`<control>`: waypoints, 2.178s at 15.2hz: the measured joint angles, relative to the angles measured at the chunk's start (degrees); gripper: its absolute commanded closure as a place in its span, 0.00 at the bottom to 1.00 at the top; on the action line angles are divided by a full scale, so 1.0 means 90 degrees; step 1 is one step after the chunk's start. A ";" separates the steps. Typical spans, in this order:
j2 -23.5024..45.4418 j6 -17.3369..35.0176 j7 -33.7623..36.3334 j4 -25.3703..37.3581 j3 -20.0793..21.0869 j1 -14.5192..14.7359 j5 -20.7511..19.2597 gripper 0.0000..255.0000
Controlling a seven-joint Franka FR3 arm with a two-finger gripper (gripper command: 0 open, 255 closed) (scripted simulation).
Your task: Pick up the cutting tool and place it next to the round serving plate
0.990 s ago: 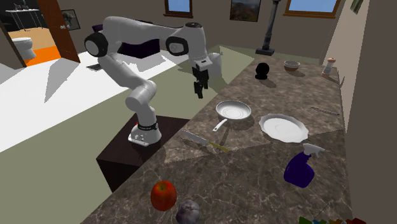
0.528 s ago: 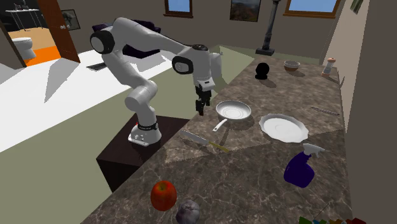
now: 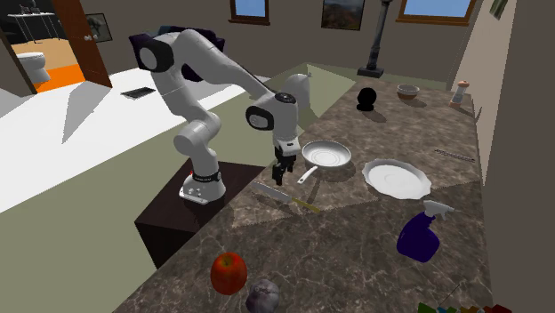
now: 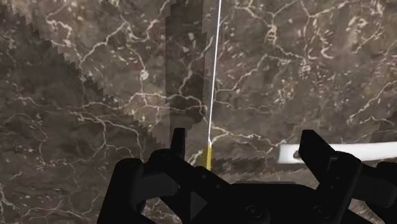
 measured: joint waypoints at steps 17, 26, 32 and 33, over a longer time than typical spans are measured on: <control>0.1406 0.1559 0.0037 -0.0321 -0.0127 -0.0149 -0.0103 0.00; 0.1406 0.1559 0.0037 -0.0321 -0.0127 -0.0149 -0.0103 1.00; 0.1159 0.1251 0.0040 -0.0257 -0.0128 -0.0165 -0.0128 1.00; 0.1068 0.1127 0.0047 -0.0221 -0.0123 -0.0168 -0.0136 1.00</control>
